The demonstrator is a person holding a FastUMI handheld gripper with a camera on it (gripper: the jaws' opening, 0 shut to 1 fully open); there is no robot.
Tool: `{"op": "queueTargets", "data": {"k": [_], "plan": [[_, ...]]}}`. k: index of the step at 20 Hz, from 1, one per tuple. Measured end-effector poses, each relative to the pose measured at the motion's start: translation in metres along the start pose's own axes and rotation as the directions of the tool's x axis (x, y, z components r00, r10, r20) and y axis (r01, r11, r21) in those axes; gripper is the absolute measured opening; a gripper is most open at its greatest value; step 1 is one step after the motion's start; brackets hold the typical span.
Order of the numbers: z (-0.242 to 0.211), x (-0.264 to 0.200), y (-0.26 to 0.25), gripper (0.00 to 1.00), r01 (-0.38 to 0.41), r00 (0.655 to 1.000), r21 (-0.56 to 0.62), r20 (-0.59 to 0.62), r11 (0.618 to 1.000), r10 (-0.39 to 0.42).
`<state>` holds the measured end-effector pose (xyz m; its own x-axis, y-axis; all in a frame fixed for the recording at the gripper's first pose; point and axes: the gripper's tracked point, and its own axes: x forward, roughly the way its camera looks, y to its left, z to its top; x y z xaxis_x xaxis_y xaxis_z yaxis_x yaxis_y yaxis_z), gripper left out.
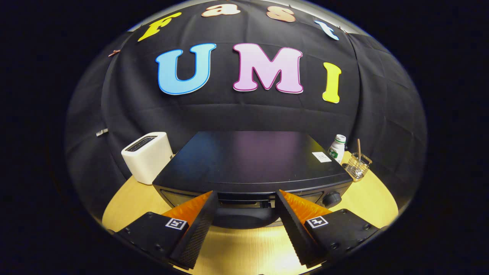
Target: Open the toaster oven, put the food inside, and close the toaster oven door.
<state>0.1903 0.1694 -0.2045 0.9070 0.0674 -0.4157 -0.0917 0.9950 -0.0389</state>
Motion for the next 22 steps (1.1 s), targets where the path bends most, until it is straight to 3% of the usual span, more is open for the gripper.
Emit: {"op": "queueTargets", "data": {"k": [9, 17, 22], "plan": [[-0.026, -0.029, -0.001, 0.97, -0.005, 1.000, -0.026, -0.029, 1.000, 0.004], [-0.081, -0.068, 0.000, 0.98, -0.026, 0.995, -0.069, -0.100, 0.997, 0.019], [-0.156, -0.080, -0.003, 0.99, -0.071, 0.959, -0.033, -0.277, 0.997, 0.059]]}}
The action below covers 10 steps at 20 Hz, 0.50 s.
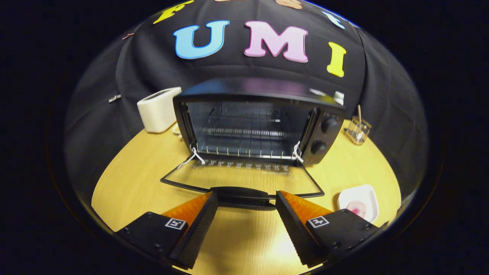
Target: Open the toaster oven, put the food inside, and close the toaster oven door.
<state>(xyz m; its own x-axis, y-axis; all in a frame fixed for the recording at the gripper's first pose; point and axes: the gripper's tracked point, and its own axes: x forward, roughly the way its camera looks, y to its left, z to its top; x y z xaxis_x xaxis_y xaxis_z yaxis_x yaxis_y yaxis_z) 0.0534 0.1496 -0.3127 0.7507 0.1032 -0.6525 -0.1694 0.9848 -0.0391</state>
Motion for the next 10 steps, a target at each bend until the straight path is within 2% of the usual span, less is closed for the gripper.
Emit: {"op": "queueTargets", "data": {"k": [2, 4, 7, 10], "plan": [[-0.017, 0.007, -0.005, 0.99, -0.001, 0.999, 0.030, -0.053, 1.000, 0.002], [-0.014, 0.007, -0.004, 0.98, -0.023, 0.998, 0.032, -0.056, 0.999, 0.025], [0.001, -0.011, -0.011, 0.97, -0.076, 0.997, 0.001, -0.026, 0.997, 0.076], [0.015, -0.039, -0.038, 0.98, -0.127, 0.992, -0.045, -0.004, 0.991, 0.127]]}}
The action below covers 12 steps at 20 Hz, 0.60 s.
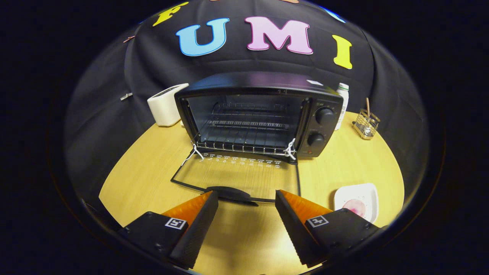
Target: Open the toaster oven, put the food inside, and close the toaster oven door.
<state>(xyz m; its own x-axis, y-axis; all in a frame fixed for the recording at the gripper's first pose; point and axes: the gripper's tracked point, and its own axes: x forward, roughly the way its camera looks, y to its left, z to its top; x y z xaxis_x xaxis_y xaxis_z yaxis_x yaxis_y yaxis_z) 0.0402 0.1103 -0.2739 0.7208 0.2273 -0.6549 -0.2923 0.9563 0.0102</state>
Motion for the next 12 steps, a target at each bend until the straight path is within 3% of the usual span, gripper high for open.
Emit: {"op": "queueTargets", "data": {"k": [5, 12], "plan": [[0.026, -0.048, -0.096, 0.98, 0.052, 0.996, -0.051, 0.082, 0.997, -0.047], [0.026, -0.078, -0.212, 0.98, 0.147, 0.987, 0.050, 0.052, 0.988, -0.149]]}}
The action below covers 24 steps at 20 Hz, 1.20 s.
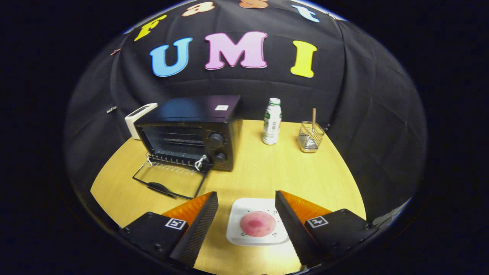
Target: Open the toaster oven, put the food inside, and close the toaster oven door.
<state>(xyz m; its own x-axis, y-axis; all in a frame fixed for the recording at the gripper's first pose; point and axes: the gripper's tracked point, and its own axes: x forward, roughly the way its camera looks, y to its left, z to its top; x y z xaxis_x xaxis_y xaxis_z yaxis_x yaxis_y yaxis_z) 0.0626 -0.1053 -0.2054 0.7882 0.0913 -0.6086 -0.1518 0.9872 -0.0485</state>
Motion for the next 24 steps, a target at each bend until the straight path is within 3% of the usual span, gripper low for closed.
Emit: {"op": "queueTargets", "data": {"k": [4, 7, 15, 20, 23, 24], "plan": [[-0.014, 0.001, -0.047, 0.99, 0.025, 0.998, 0.046, -0.059, 0.999, -0.022], [-0.039, 0.008, -0.068, 0.99, 0.000, 0.992, 0.057, -0.125, 0.998, 0.007], [-0.123, 0.034, -0.094, 1.00, -0.057, 0.945, 0.096, -0.315, 0.994, 0.085], [-0.142, 0.053, -0.099, 1.00, -0.058, 0.923, 0.080, -0.376, 0.995, 0.084], [-0.144, 0.062, -0.098, 0.91, -0.054, 0.919, 0.085, -0.386, 0.995, 0.083], [-0.146, 0.063, -0.095, 0.82, -0.057, 0.914, 0.082, -0.397, 0.995, 0.085]]}}
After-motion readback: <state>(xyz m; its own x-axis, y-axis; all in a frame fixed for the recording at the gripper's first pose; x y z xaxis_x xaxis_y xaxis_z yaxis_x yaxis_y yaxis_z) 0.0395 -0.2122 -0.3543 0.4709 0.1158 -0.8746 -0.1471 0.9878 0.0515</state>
